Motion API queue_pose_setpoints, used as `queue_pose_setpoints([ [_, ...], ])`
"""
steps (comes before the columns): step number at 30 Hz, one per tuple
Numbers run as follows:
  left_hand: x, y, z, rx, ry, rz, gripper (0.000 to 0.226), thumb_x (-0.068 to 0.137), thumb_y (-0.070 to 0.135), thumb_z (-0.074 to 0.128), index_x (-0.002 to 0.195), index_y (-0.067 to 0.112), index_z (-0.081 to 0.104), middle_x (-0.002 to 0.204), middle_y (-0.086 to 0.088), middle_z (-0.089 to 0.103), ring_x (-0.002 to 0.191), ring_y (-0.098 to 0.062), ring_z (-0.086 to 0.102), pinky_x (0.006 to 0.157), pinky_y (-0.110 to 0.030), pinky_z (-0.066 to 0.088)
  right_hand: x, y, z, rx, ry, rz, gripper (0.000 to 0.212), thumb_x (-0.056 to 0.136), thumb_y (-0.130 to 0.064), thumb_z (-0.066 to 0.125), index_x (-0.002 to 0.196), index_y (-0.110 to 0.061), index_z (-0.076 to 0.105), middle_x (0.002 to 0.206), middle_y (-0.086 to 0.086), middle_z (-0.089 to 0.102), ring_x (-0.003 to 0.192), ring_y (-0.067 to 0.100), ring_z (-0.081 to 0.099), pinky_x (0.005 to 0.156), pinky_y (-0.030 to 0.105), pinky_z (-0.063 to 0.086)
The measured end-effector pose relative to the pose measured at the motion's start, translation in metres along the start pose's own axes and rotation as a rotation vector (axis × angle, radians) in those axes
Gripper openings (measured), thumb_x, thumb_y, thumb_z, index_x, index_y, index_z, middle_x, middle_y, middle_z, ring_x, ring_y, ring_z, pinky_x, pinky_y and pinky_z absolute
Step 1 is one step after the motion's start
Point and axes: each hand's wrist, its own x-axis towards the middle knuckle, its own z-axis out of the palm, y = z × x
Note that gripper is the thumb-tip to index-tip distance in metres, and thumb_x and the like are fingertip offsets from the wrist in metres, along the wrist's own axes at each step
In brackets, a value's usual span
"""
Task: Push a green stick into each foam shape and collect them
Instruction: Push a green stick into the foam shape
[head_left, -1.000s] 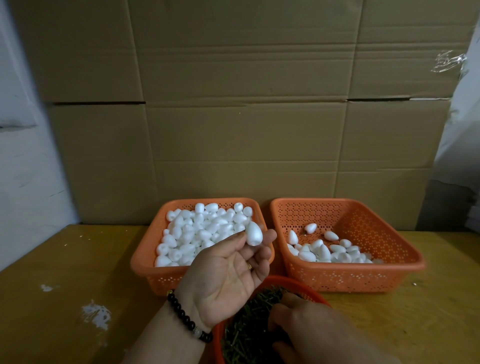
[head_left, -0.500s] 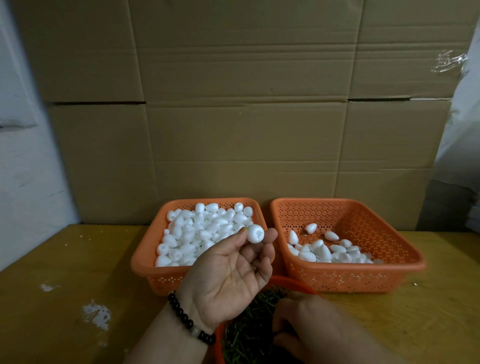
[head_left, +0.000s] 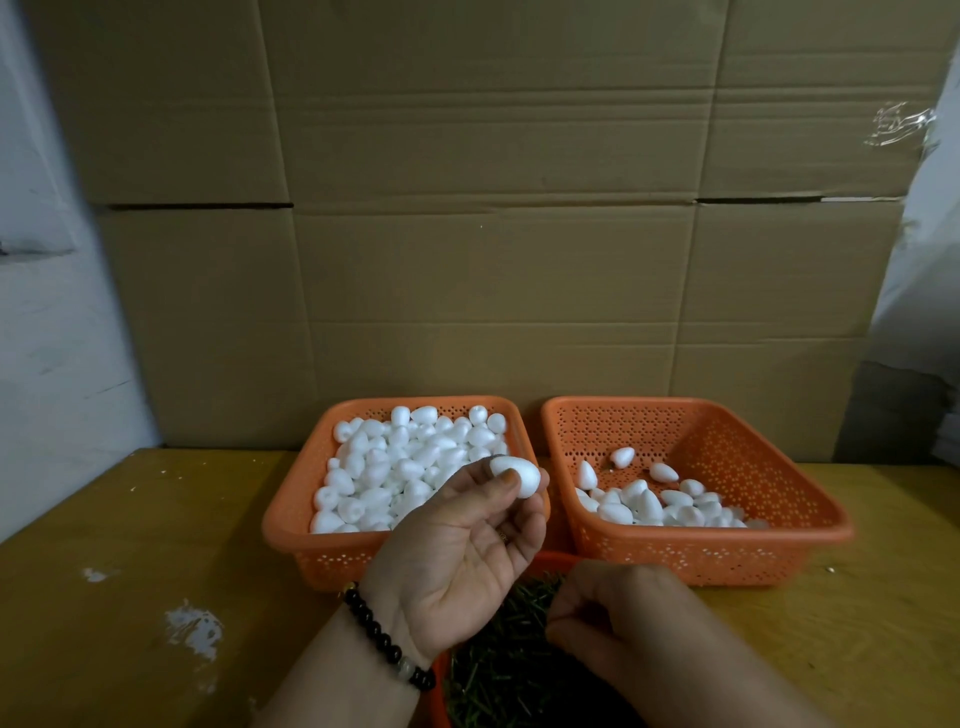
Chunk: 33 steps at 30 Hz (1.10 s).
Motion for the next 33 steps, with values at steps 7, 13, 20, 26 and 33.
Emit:
queue_pose_setpoints([
  [7, -0.002, -0.005, 0.003, 0.218, 0.002, 0.136, 0.024, 0.066, -0.003, 0.068, 0.084, 0.012, 0.073, 0.098, -0.018, 0.066, 0.071, -0.016, 0.064, 0.065, -0.027, 0.056, -0.001, 0.001, -0.001, 0.104, 0.0, -0.035, 0.016, 0.084, -0.036, 0.066, 0.076, -0.049, 0.063, 0.084, -0.03, 0.065, 0.078, -0.01, 0.061, 0.065, 0.009, 0.046],
  [13, -0.005, -0.007, 0.005, 0.293, -0.018, 0.171, 0.034, 0.07, 0.0, 0.064, 0.104, 0.004, 0.066, 0.106, -0.018, 0.068, 0.082, -0.017, 0.065, 0.07, -0.027, 0.056, -0.004, 0.001, -0.01, 0.325, 0.046, -0.075, 0.012, 0.084, -0.033, 0.071, 0.087, -0.043, 0.066, 0.077, -0.022, 0.068, 0.069, -0.005, 0.063, 0.061, 0.01, 0.046],
  [20, -0.006, -0.004, 0.007, 0.173, -0.053, 0.076, 0.03, 0.076, -0.001, 0.059, 0.106, -0.002, 0.066, 0.096, -0.019, 0.065, 0.08, -0.023, 0.064, 0.07, -0.033, 0.058, -0.005, -0.002, -0.016, 0.85, 0.205, -0.03, 0.022, 0.066, -0.04, 0.07, 0.075, -0.02, 0.072, 0.06, 0.004, 0.063, 0.053, 0.012, 0.057, 0.048, 0.02, 0.046],
  [26, -0.007, 0.0, 0.008, 0.023, -0.066, -0.022, 0.025, 0.081, -0.001, 0.054, 0.104, -0.003, 0.064, 0.092, -0.02, 0.064, 0.076, -0.025, 0.067, 0.066, -0.035, 0.059, -0.001, -0.002, -0.017, 1.23, 0.286, 0.057, 0.015, 0.067, -0.019, 0.07, 0.076, -0.007, 0.073, 0.069, 0.016, 0.066, 0.057, 0.021, 0.061, 0.047, 0.025, 0.049],
  [33, -0.006, -0.001, 0.006, -0.036, -0.046, -0.1, 0.024, 0.083, 0.001, 0.053, 0.092, -0.008, 0.073, 0.091, -0.021, 0.066, 0.076, -0.026, 0.069, 0.067, -0.036, 0.06, 0.0, -0.003, -0.015, 1.301, 0.416, 0.1, 0.017, 0.066, -0.009, 0.066, 0.08, -0.007, 0.075, 0.078, 0.021, 0.071, 0.066, 0.025, 0.07, 0.054, 0.026, 0.056],
])
